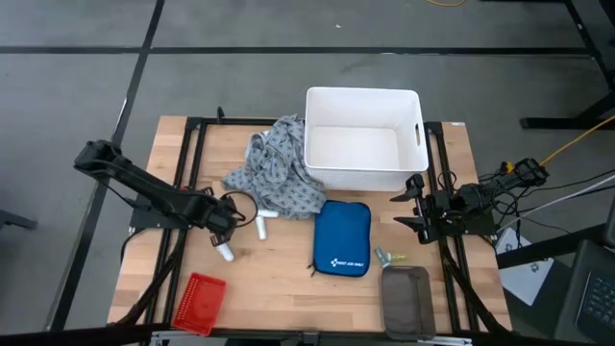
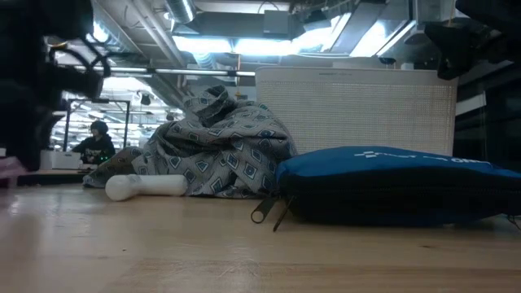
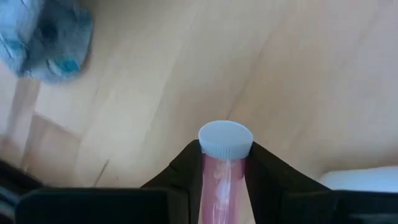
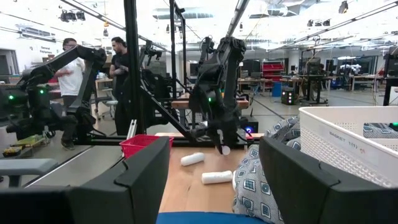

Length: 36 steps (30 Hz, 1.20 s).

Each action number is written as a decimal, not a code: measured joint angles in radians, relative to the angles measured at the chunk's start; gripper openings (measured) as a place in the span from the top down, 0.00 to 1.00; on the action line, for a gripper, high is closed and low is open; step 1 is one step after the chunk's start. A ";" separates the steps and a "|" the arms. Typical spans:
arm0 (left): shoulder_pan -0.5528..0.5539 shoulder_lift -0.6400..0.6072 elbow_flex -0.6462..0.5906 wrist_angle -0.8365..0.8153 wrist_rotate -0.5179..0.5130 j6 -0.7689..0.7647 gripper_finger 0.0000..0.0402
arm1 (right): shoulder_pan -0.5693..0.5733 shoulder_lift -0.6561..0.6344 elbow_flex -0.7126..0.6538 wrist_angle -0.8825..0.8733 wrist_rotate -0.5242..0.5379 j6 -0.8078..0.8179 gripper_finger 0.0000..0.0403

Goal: Pick & Place Medicine items
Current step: Put the pink pill bottle into the red bin

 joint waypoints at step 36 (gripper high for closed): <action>-0.350 -0.108 0.130 0.344 0.342 -0.247 0.81 | 0.000 0.000 0.000 -0.021 -0.008 0.035 0.38</action>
